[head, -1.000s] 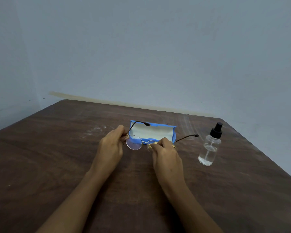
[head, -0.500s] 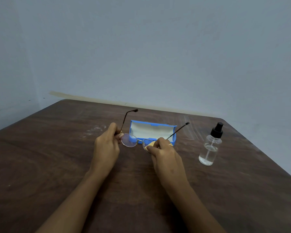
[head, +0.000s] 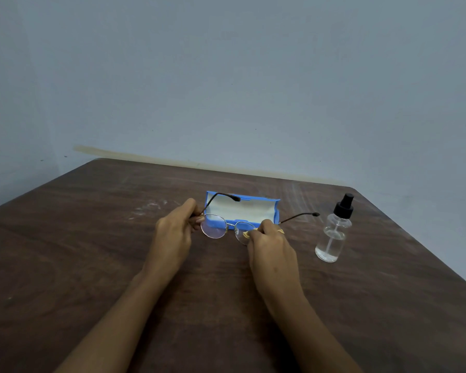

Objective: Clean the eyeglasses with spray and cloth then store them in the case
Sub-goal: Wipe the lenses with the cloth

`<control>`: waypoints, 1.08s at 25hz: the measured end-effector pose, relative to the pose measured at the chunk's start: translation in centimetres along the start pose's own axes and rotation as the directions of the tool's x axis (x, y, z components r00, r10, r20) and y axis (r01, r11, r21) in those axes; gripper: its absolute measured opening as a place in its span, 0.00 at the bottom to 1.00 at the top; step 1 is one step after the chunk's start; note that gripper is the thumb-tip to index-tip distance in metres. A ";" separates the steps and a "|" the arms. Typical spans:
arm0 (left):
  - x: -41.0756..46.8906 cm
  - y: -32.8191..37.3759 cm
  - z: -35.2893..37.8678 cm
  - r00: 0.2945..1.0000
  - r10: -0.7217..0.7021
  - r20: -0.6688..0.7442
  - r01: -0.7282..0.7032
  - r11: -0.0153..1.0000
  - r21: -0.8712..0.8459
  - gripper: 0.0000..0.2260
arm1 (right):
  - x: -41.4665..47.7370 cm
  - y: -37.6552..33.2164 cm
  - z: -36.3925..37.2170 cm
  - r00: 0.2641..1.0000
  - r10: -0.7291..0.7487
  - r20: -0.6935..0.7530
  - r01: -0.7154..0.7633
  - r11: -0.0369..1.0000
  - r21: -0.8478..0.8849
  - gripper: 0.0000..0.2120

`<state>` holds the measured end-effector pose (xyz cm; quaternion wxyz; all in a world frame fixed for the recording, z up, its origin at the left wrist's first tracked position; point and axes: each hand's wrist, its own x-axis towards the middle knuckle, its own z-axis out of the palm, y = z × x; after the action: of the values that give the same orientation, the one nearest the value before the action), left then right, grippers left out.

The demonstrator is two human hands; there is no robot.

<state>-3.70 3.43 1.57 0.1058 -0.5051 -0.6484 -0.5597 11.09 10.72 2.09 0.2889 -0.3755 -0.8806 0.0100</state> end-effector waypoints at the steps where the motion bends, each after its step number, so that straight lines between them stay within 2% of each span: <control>1: 0.0 0.2 0.0 1.000 0.002 0.008 -0.002 1.000 -0.013 0.14 | 0.1 0.0 0.1 1.000 0.023 0.003 -0.023 1.000 0.003 0.11; 3: 0.0 0.6 0.0 1.000 0.009 0.014 -0.009 1.000 -0.026 0.15 | 0.2 0.0 0.3 0.999 0.050 0.001 -0.050 0.999 0.013 0.11; 8: -0.2 0.8 -0.1 0.999 0.048 0.000 -0.048 0.999 -0.024 0.10 | 0.3 0.1 0.1 0.999 0.027 -0.043 -0.024 0.998 0.060 0.09; 11: -0.3 0.8 -0.2 0.996 0.089 -0.014 -0.088 0.994 0.060 0.08 | 0.3 0.1 -0.2 0.999 -0.019 -0.048 0.025 0.993 0.115 0.08; 15: -0.1 0.3 -0.2 0.996 0.078 -0.040 -0.072 0.988 0.134 0.11 | 0.0 0.0 -0.3 0.998 -0.051 -0.046 0.059 0.978 0.200 0.10; 18: 0.0 -0.1 -0.2 0.998 0.042 -0.052 -0.034 0.988 0.151 0.07 | 0.0 0.0 -0.4 0.995 -0.096 -0.011 0.096 0.982 0.163 0.12; 21: 0.1 -0.4 -0.3 0.996 0.016 -0.084 -0.003 0.988 0.151 0.08 | 0.0 0.0 -0.5 0.990 -0.142 -0.005 0.141 0.983 0.120 0.12; 24: 0.2 -0.3 -0.3 0.991 -0.010 -0.133 0.029 0.990 0.137 0.07 | 0.0 0.2 -0.7 0.984 -0.173 -0.033 0.176 0.973 0.146 0.12; 27: 0.3 -0.3 -0.5 0.984 -0.036 -0.174 0.056 0.992 0.112 0.07 | 0.0 0.3 -1.0 0.970 -0.221 -0.098 0.224 0.974 0.026 0.13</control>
<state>-4.28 3.23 1.82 0.1775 -0.4330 -0.6797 -0.5648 11.82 10.75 2.85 0.3364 -0.2692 -0.9021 -0.0242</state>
